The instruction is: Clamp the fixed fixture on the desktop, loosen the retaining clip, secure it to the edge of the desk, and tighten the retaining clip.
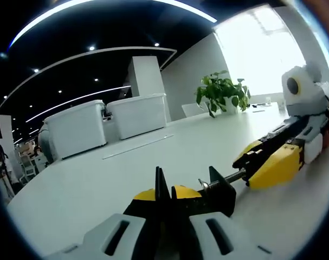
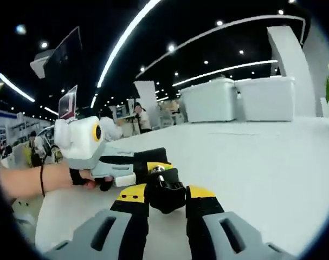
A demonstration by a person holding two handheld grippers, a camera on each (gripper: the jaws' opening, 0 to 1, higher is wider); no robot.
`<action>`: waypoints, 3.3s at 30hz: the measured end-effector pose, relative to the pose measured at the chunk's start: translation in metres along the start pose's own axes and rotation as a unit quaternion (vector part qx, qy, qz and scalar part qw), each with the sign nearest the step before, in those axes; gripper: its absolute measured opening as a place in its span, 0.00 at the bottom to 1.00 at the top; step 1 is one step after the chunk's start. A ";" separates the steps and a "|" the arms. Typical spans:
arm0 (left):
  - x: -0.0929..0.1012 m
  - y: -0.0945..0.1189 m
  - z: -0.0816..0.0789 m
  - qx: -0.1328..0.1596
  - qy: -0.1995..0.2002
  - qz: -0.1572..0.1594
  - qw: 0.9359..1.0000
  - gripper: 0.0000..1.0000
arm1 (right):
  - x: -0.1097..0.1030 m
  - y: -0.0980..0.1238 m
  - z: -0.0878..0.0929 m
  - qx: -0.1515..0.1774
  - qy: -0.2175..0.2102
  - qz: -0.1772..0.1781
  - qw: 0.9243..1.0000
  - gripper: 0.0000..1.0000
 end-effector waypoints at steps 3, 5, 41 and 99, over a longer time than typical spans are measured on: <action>0.000 0.000 0.000 0.000 0.000 0.000 1.000 0.07 | -0.001 -0.001 0.000 0.000 0.018 0.002 1.000 0.25; 0.000 0.000 0.000 0.000 0.000 -0.001 1.000 0.07 | -0.001 -0.001 -0.001 -0.001 0.050 0.005 0.999 0.25; 0.000 0.000 0.001 -0.001 0.000 -0.004 1.000 0.07 | 0.022 0.003 -0.005 0.017 -0.227 -0.003 0.974 0.20; 0.001 0.001 0.000 0.000 -0.004 -0.004 1.000 0.07 | 0.015 0.002 -0.006 0.013 -0.113 0.002 0.994 0.33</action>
Point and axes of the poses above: the point that each gripper's makers call its tool centre point, and the gripper's own axes: y roughly backward along the fingers, x roughly to its right, z roughly out of its underside, the point moved 7 cm from there along y, roughly backward along the fingers, and after that the axes turned 7 degrees about x, right-handed, at the moved point
